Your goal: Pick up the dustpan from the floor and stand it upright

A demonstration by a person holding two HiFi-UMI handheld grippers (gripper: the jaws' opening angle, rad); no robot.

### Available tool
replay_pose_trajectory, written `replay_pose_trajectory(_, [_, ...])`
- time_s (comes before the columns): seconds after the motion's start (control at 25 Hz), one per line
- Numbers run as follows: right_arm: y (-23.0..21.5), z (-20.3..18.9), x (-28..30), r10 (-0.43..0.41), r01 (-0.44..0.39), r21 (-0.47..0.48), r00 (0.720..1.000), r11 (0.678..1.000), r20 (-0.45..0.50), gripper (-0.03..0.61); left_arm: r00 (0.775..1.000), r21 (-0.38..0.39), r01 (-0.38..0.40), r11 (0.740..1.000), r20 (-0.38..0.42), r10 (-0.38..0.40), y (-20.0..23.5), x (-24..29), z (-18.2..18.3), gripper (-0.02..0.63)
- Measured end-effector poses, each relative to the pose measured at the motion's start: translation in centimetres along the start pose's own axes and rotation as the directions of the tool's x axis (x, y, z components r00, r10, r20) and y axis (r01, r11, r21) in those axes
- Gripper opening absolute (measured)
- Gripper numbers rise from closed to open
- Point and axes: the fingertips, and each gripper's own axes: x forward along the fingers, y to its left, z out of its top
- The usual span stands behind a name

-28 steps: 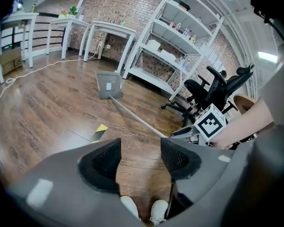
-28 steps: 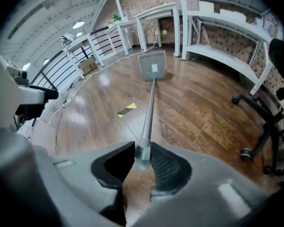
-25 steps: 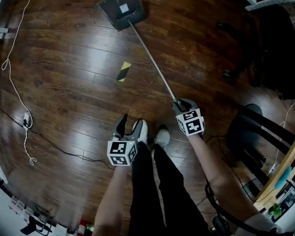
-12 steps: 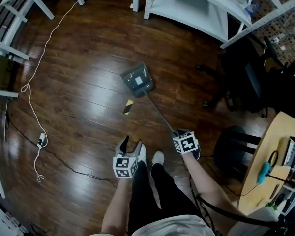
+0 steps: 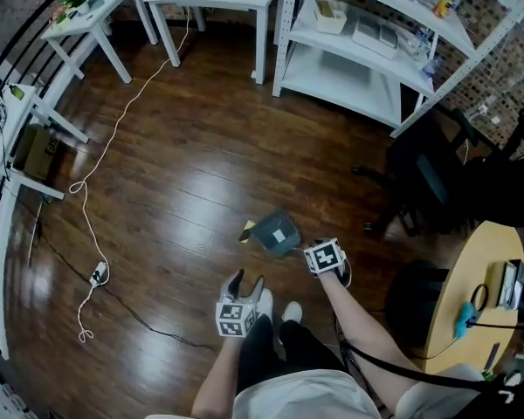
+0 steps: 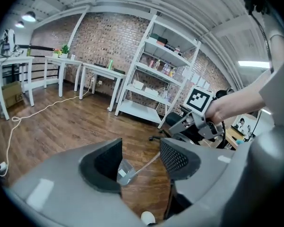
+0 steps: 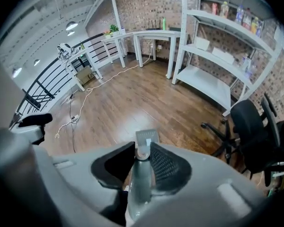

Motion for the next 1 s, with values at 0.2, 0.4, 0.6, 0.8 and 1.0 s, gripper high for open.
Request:
replay_pose_trajectory(0.2, [1.4,3.1,-0.1,-0.014,0.012,-0.046,0.999,0.999,-0.037,0.098,0.998,-0.012,-0.009,1.0,0.055,0.01,1.0,-1.7,2.8,0.265])
replay_pose_trajectory(0.4, [5.2,8.5,-6.0,0.063,-0.048,-0.069,0.969,0.996,0.237,0.132,0.995,-0.033,-0.006,0.999,0.096,0.009,1.0,-3.7,4.3,0.262])
replay_pose_trajectory(0.6, [8.9,9.1,-17.1,0.15,-0.09,-0.142,0.853,0.986,0.501,0.15,0.977,0.055,0.037,0.998,0.208,-0.047,-1.7,-6.8,9.0,0.265])
replay_pose_trajectory(0.8, [10.3,6.3,-29.4,0.178,-0.173,-0.089,0.612,0.981,0.771,0.176,0.944,0.208,0.046,0.977,0.312,-0.111,-7.3,-11.4,14.1,0.272])
replay_pose_trajectory(1.0, [12.2,2.3,-40.0,0.119,-0.025,-0.12,0.41,0.993,0.904,0.298,0.89,0.279,0.034,0.96,0.429,-0.156,-14.3,-17.9,16.6,0.272])
